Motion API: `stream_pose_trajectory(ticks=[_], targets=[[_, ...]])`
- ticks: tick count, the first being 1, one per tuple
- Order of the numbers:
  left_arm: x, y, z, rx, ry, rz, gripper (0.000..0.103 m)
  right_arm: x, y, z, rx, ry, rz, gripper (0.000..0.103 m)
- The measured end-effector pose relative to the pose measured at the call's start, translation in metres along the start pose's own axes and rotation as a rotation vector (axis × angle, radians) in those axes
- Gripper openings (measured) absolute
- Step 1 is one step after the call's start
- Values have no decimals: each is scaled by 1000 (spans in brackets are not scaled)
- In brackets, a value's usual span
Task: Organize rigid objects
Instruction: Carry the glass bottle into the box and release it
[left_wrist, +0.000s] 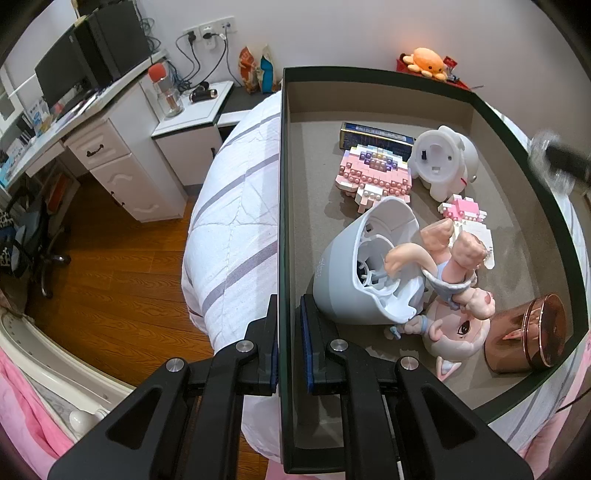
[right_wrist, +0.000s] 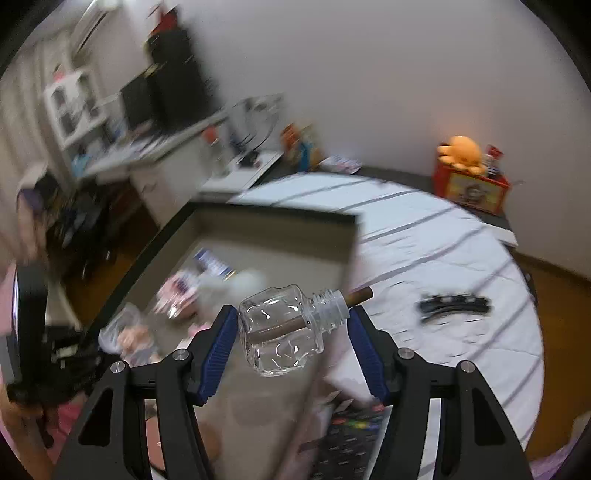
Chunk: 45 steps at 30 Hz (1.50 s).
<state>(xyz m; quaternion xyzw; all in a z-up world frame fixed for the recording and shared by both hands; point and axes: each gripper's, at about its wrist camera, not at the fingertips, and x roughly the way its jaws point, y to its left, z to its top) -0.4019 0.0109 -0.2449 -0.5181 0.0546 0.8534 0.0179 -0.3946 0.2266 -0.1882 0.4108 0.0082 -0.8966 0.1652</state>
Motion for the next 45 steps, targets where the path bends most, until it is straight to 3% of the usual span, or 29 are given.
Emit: stream_pose_trajectory(ticks=[7, 14, 23, 27, 36, 38, 40, 45], targets=[[0, 0, 1, 1, 1, -1, 8, 34, 37, -24, -114, 161, -8, 63], [0, 0, 1, 2, 0, 0, 8, 55, 47, -15, -143, 217, -56, 63], [0, 1, -1, 5, -2, -7, 8, 73, 61, 9, -137, 261, 0, 63], [-1, 1, 0, 3, -1, -12, 8, 87, 62, 20, -149, 285, -19, 63], [-1, 1, 2, 3, -1, -15, 8, 83, 57, 13, -93, 292, -3, 64], [-1, 0, 2, 4, 0, -15, 8, 79, 55, 13, -64, 282, -4, 69], [-1, 0, 1, 4, -1, -14, 8, 65, 52, 12, -50, 234, -2, 78], [-1, -1, 1, 1, 1, -14, 8, 26, 38, 12, -14, 109, -13, 79]])
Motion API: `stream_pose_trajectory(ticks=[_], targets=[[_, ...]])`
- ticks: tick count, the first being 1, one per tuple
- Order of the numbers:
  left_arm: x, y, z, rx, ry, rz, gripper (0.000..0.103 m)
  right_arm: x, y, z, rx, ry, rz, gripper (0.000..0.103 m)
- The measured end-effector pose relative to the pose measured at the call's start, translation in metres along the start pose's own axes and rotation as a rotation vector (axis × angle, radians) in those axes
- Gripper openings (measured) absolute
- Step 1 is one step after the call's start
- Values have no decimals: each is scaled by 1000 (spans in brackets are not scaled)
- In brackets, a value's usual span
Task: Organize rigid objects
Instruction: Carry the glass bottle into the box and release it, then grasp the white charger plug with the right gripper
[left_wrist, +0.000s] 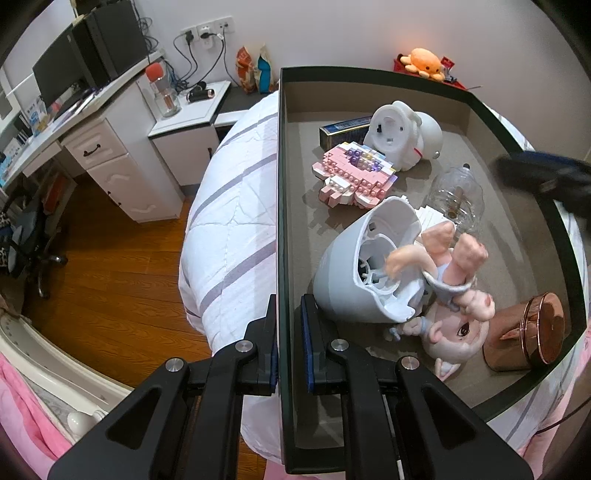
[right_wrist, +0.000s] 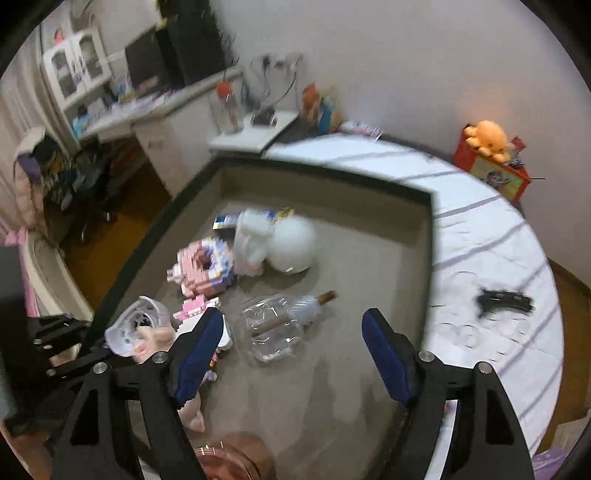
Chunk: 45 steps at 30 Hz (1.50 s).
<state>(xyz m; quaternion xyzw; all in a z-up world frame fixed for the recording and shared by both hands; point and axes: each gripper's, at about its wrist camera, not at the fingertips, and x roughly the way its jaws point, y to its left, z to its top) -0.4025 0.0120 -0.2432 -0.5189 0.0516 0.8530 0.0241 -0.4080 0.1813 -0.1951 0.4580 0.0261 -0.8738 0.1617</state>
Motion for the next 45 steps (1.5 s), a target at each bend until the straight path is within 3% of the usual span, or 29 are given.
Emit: stream_pose_trajectory(ticks=[3, 7, 11, 22, 27, 30, 33, 37, 40, 45], targets=[[0, 0, -1, 0, -2, 0, 8, -37, -27, -10, 56, -90, -88, 79], [0, 0, 0, -4, -1, 0, 9, -59, -68, -29, 150, -118, -220, 80], [1, 2, 0, -6, -2, 2, 9, -52, -97, -49, 233, -81, -223, 80], [2, 2, 1, 1, 2, 15, 9, 5, -104, -64, 175, 50, -165, 80], [2, 3, 1, 1, 2, 16, 9, 12, -118, -60, 210, 41, -125, 80], [2, 3, 0, 3, 1, 17, 9, 16, -128, -57, 207, 47, -214, 80], [2, 3, 0, 4, 1, 20, 9, 18, -144, -56, 251, 35, -239, 80], [2, 3, 1, 2, 2, 22, 9, 10, -131, -53, 237, -10, -183, 80], [2, 3, 1, 2, 3, 24, 9, 16, -119, -48, 195, -3, -190, 79], [2, 3, 1, 4, 3, 24, 9, 29, -130, -46, 218, 11, -160, 79]])
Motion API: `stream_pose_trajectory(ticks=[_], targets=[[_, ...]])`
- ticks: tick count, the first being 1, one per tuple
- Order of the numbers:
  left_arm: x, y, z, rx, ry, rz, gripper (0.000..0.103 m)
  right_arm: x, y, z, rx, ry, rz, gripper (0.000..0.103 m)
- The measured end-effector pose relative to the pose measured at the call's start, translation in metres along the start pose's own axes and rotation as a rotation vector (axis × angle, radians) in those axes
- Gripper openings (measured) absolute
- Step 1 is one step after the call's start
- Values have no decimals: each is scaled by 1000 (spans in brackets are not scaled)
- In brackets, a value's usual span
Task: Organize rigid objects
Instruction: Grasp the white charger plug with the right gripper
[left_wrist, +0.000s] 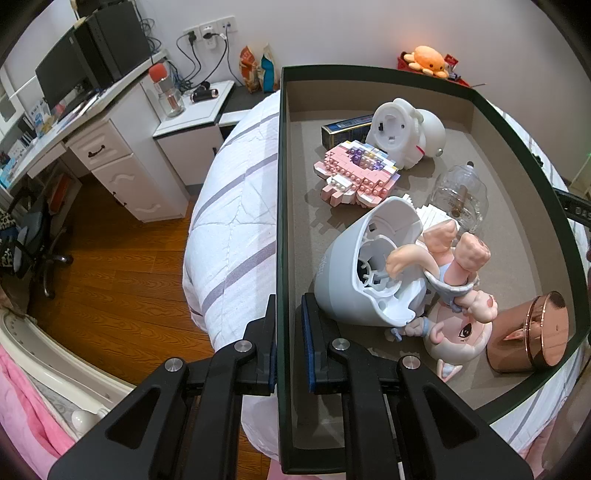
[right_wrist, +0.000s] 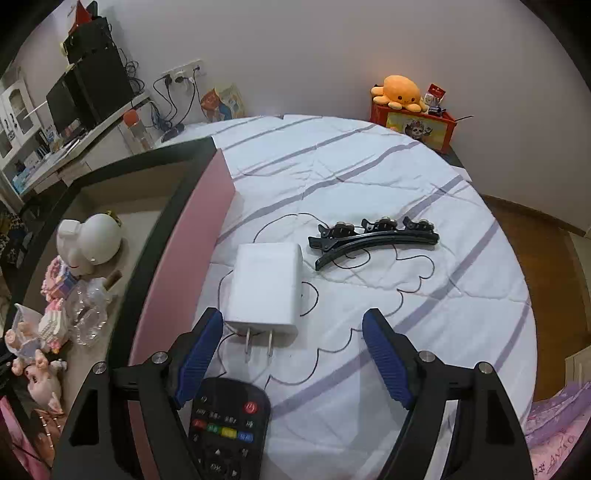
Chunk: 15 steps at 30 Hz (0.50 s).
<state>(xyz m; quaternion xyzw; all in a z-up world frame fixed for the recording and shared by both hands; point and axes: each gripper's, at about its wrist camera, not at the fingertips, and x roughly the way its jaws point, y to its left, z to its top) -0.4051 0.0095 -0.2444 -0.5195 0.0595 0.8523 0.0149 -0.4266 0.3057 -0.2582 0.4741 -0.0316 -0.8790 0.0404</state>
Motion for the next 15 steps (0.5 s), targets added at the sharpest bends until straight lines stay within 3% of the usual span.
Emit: stream_pose_trajectory(ticks=[4, 6, 8, 10, 15], targets=[[0, 0, 0, 0, -1, 1, 9, 7, -2, 4, -7, -8, 25, 79], [-1, -1, 0, 0, -1, 0, 9, 6, 1, 5, -26, -22, 28, 73], [0, 0, 0, 0, -1, 0, 9, 10, 3, 7, -44, -5, 57, 51], [0, -1, 0, 1, -1, 0, 9, 11, 8, 6, -68, 0, 42, 42], [0, -1, 0, -1, -1, -1, 9, 1, 6, 5, -48, -36, 47, 41]])
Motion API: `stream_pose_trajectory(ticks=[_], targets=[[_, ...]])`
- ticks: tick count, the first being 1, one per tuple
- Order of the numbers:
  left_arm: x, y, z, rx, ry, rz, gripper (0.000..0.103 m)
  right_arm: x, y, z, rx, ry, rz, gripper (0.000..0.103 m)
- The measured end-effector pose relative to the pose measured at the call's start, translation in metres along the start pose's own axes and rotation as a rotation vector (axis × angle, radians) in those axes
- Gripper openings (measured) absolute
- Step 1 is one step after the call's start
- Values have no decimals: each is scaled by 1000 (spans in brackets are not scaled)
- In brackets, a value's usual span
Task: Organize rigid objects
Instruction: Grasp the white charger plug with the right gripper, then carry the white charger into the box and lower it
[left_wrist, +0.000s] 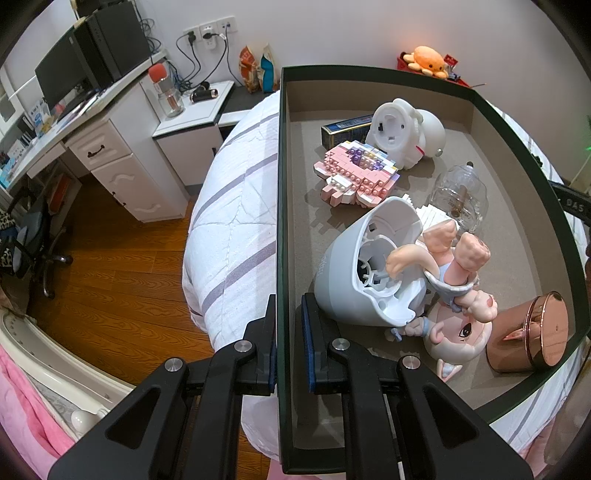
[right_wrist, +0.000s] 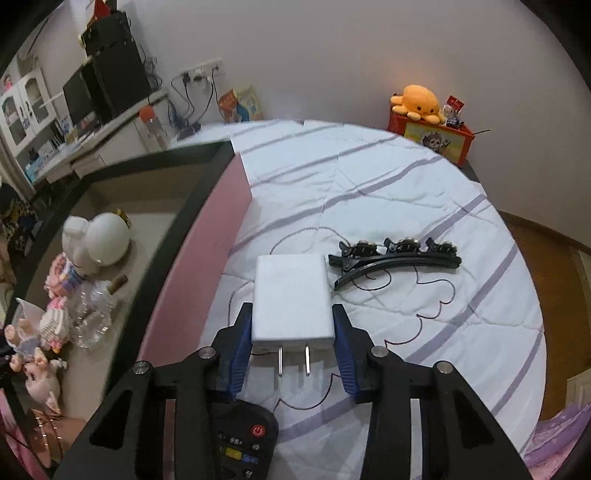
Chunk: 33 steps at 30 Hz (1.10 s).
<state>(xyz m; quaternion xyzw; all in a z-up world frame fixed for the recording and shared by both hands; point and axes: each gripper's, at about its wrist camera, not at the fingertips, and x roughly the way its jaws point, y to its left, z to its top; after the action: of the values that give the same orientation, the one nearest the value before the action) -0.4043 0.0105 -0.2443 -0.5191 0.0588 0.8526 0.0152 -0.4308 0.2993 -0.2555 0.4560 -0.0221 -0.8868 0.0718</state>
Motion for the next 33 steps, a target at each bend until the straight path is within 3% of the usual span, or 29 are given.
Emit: stream_pose_trajectory(ticks=[10, 14, 21, 30, 33], targets=[[0, -2, 1, -2, 0, -1, 9, -62, 21, 5, -23, -172, -19, 41], [0, -2, 0, -4, 1, -2, 9, -76, 43, 10, -54, -184, 81, 41], [0, -4, 1, -4, 0, -2, 9, -60, 91, -2, -172, -66, 215, 41], [-1, -4, 1, -4, -2, -6, 9, -32, 123, -24, -305, 107, 204, 41], [-1, -5, 1, -6, -3, -8, 9, -32, 129, -25, -331, 127, 227, 41]])
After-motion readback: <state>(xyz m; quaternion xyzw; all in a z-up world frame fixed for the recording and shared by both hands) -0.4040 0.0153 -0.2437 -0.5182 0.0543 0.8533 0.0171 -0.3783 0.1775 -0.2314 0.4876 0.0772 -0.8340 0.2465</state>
